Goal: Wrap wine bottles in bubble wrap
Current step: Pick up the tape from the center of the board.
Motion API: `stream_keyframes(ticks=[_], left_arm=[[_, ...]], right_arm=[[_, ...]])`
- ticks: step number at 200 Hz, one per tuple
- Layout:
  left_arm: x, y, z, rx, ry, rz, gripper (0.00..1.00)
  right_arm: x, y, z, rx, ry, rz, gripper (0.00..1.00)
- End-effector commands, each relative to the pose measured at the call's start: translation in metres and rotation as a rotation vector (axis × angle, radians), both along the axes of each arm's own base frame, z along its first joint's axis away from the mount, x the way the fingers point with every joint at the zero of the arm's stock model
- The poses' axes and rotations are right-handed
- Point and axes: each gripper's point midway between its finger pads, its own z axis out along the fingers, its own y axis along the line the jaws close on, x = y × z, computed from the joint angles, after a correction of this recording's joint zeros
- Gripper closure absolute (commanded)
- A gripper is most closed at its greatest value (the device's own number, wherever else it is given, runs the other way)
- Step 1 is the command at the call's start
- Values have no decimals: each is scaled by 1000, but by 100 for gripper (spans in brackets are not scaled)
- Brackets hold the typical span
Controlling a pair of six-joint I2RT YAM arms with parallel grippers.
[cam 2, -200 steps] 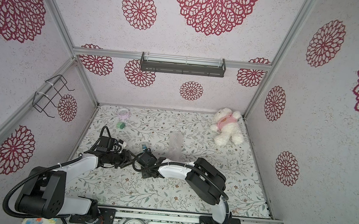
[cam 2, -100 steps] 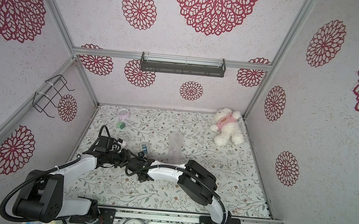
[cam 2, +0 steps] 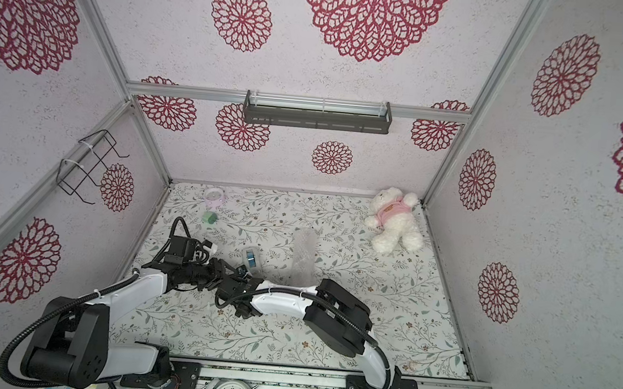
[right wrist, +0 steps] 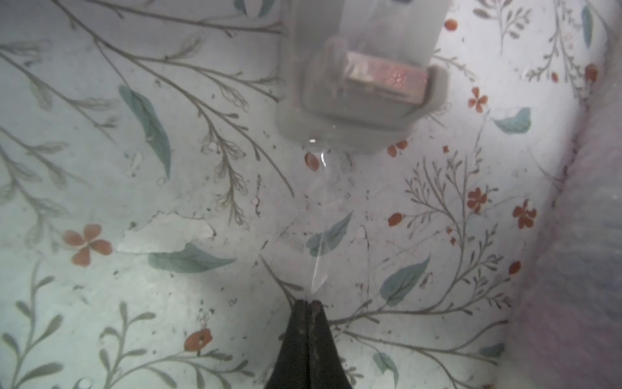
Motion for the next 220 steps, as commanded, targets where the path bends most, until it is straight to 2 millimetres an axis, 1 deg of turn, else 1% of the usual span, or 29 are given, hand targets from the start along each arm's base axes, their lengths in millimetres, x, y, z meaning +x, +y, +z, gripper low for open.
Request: stream_keyframes(ticks=[1, 24, 46, 48, 51, 90, 103, 114, 127, 134, 149, 168, 186, 201, 208, 220], left_arm=[[-2, 1, 6, -10, -26, -7, 53], [-3, 2, 9, -21, -35, -6, 52], [-3, 1, 10, -42, -43, -6, 52], [-3, 1, 10, -44, -44, -5, 52], [-3, 1, 11, -46, -45, -5, 52], [-2, -5, 19, -103, -71, -4, 49], [0, -6, 25, -124, -85, 0, 47], [2, -7, 34, -139, -107, 0, 45], [6, -6, 47, -159, -145, -2, 43], [8, -4, 55, -175, -168, 0, 43], [14, -2, 80, -221, -241, 4, 42], [19, -2, 112, -258, -332, -4, 40], [19, -3, 144, -268, -421, -24, 38], [17, -4, 171, -286, -483, -35, 35], [15, -7, 186, -294, -516, -49, 35], [9, -13, 206, -287, -554, -71, 34]], right_arm=[[9, -20, 17, -78, -86, 7, 100], [17, -33, 35, -43, -136, 11, 100], [15, -37, 52, 39, -170, 17, 100], [24, -42, 54, 47, -174, -4, 100], [26, -44, 56, 55, -177, -8, 100], [31, -48, 79, 144, -238, 4, 100], [31, -48, 87, 161, -259, 28, 100], [31, -48, 98, 183, -285, 49, 100], [32, -50, 116, 219, -329, 70, 100], [31, -50, 129, 246, -358, 96, 100], [29, -50, 163, 316, -432, 151, 100], [21, -48, 205, 413, -522, 257, 100], [16, -51, 235, 441, -597, 317, 100], [15, -53, 248, 417, -635, 361, 100], [15, -54, 252, 395, -647, 377, 100], [17, -56, 254, 347, -664, 394, 100]])
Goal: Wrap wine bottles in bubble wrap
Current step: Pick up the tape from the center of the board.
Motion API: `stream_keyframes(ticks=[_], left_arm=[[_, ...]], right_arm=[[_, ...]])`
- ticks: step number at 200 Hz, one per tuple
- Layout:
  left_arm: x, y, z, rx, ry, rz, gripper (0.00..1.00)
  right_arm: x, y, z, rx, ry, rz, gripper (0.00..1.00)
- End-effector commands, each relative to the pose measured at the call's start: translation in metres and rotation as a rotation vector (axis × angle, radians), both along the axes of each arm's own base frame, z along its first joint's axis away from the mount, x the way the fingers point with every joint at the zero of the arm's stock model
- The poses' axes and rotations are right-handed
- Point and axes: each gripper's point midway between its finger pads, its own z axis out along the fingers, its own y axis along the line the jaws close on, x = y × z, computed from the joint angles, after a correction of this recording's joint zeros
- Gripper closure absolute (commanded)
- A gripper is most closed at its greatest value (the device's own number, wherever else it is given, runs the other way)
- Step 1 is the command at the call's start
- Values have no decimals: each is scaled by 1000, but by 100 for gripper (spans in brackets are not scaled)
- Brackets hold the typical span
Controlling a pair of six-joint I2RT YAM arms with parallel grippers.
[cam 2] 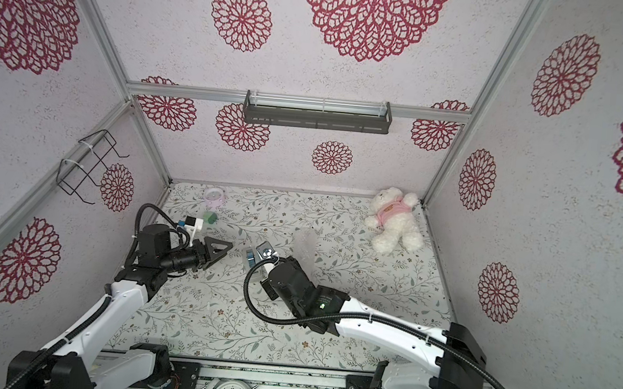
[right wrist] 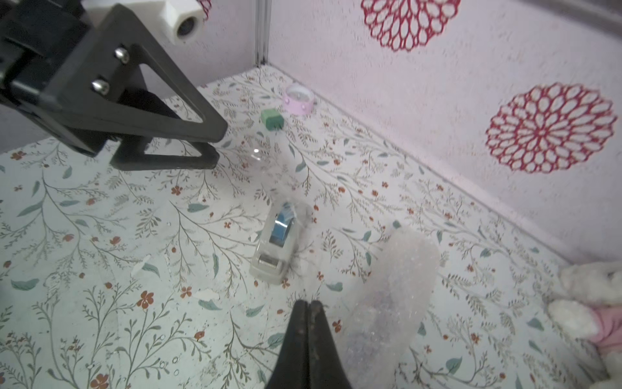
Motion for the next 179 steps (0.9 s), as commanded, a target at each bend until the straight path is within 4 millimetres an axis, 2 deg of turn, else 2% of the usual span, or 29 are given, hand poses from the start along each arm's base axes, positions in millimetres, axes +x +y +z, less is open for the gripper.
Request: stream_keyframes(ticks=[1, 15, 52, 94, 144, 179], left_arm=[[-8, -11, 52, -20, -135, -50, 33], [-15, -21, 69, 9, -162, -69, 32], [-24, -41, 82, 42, -144, -94, 31], [-23, -53, 66, 54, -56, -108, 31], [-21, -63, 63, 13, -5, -131, 45], [-22, -70, 56, 9, 35, -148, 48]], right_arm=[[2, 3, 20, -81, -117, 48, 100], [3, 2, 20, -124, -141, 49, 100], [3, 3, 22, -141, -160, 63, 100], [0, 4, 20, -127, -154, 80, 100], [0, 4, 14, -124, -148, 82, 100], [1, 7, 7, -144, -137, 84, 100]])
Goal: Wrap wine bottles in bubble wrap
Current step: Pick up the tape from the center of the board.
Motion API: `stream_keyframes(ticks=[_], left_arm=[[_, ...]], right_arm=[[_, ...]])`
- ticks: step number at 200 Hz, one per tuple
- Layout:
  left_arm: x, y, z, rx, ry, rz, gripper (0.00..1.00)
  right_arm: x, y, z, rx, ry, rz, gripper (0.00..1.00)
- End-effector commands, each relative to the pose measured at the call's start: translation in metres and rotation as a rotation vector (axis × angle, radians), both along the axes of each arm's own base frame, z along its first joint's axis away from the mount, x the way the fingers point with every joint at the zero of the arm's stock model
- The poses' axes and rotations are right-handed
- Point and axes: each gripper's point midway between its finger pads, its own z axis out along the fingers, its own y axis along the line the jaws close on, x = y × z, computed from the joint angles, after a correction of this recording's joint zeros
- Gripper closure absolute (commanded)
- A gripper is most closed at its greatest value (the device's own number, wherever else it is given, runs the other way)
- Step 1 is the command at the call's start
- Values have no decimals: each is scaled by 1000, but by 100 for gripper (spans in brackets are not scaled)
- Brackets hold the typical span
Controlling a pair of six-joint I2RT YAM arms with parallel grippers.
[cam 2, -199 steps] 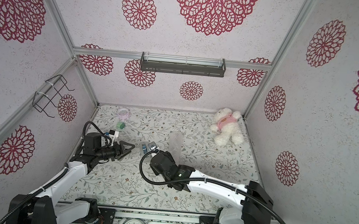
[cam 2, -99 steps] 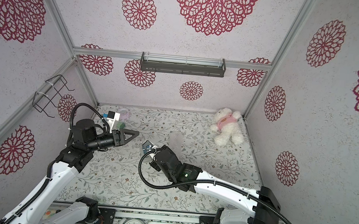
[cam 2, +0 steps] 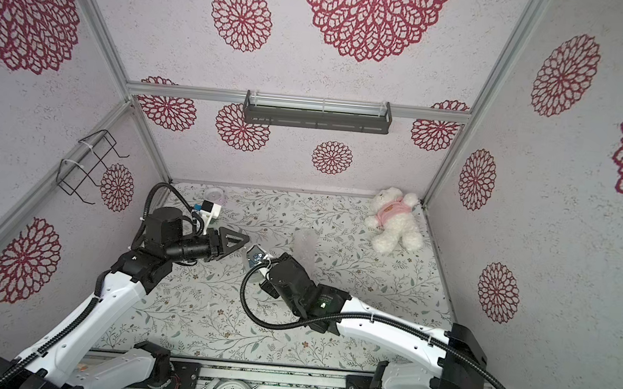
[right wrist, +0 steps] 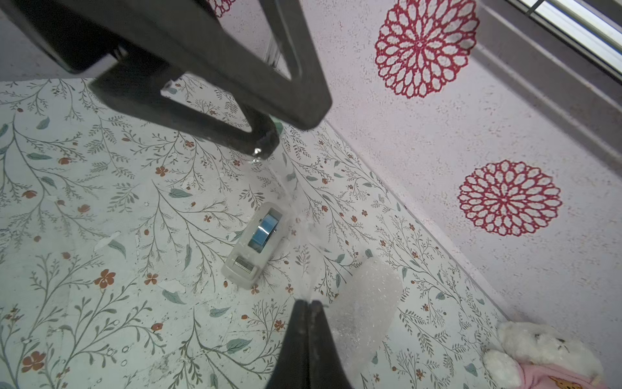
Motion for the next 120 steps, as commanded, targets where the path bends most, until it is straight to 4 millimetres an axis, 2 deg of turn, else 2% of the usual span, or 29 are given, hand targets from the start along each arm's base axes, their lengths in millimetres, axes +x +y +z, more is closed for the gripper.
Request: stream_keyframes(ticks=[1, 28, 43, 85, 120], left_arm=[[0, -7, 2, -13, 19, -14, 48], [0, -12, -3, -6, 34, -28, 49], [0, -12, -2, -6, 31, -29, 52], [-1, -12, -4, -3, 36, -32, 69], [-2, -11, -6, 9, 42, -31, 78]], right_arm=[[0, 4, 7, 16, -18, 5, 100], [0, 5, 5, 15, -13, 8, 100], [1, 5, 4, 12, -10, 5, 100], [1, 4, 0, -1, -5, 0, 100], [0, 3, -3, -18, -6, 4, 100]])
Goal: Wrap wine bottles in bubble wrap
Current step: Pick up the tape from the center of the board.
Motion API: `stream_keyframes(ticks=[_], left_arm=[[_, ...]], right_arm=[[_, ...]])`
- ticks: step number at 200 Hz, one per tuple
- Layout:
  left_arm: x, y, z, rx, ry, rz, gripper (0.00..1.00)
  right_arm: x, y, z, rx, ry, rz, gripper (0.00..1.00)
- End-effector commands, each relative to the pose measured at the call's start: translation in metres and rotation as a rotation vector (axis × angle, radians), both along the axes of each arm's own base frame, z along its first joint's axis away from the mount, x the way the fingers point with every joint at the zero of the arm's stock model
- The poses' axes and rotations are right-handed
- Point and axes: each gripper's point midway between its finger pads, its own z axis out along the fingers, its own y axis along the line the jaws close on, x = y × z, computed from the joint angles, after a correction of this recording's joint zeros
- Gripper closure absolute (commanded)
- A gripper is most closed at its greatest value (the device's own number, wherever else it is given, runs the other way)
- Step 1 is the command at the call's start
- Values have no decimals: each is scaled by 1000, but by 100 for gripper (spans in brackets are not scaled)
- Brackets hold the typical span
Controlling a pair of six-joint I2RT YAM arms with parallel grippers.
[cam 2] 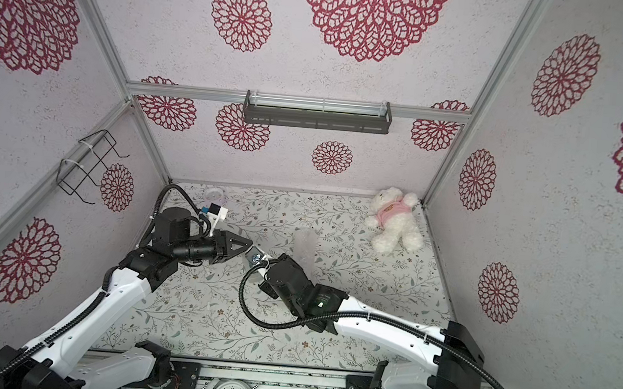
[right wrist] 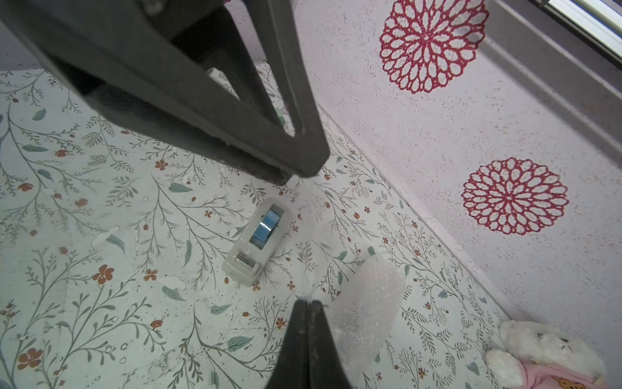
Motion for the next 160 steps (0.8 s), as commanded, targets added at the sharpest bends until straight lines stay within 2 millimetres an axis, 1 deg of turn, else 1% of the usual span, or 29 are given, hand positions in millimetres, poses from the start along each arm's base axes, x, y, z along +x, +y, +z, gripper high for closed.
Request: stream_keyframes(ticks=[1, 27, 32, 36, 40, 44, 54, 61, 70, 79, 105, 130, 143, 152, 160], left_arm=[[-1, -1, 7, 3, -15, -8, 79], [-1, 0, 6, 13, -20, -7, 95], [-2, 0, 6, 16, -22, -8, 100], [-1, 1, 6, 18, -28, -7, 100], [-2, 1, 7, 20, -34, -9, 100], [-2, 2, 6, 25, -36, -8, 100], [-2, 4, 8, 33, -58, -7, 100], [-2, 6, 8, 40, -76, -1, 100], [-2, 10, 9, 50, -102, 12, 100], [-1, 15, 9, 59, -126, 28, 100], [-3, 25, 13, 50, -226, 34, 100], [-9, 27, 18, 39, -346, 1, 100], [-14, 24, 25, 28, -408, -32, 100], [-17, 22, 31, 9, -451, -58, 100], [-19, 20, 36, -8, -484, -74, 100]], right_arm=[[-1, 0, 5, 2, -15, 3, 100], [0, -2, 7, 10, -22, -6, 100], [1, -2, 9, 14, -25, -13, 100], [1, -3, 9, 19, -25, -16, 97], [2, -4, 9, 20, -26, -18, 94], [2, -4, 9, 23, -26, -20, 88], [2, -7, 10, 35, -28, -31, 63], [2, -10, 11, 46, -28, -41, 50], [2, -14, 14, 65, -27, -57, 39], [1, -20, 17, 93, -25, -72, 31], [-3, -43, 25, 212, 3, -118, 24], [-3, -77, 26, 366, 72, -188, 19], [3, -99, 19, 462, 135, -264, 15], [11, -116, 10, 521, 197, -332, 13], [17, -129, -3, 563, 262, -391, 11]])
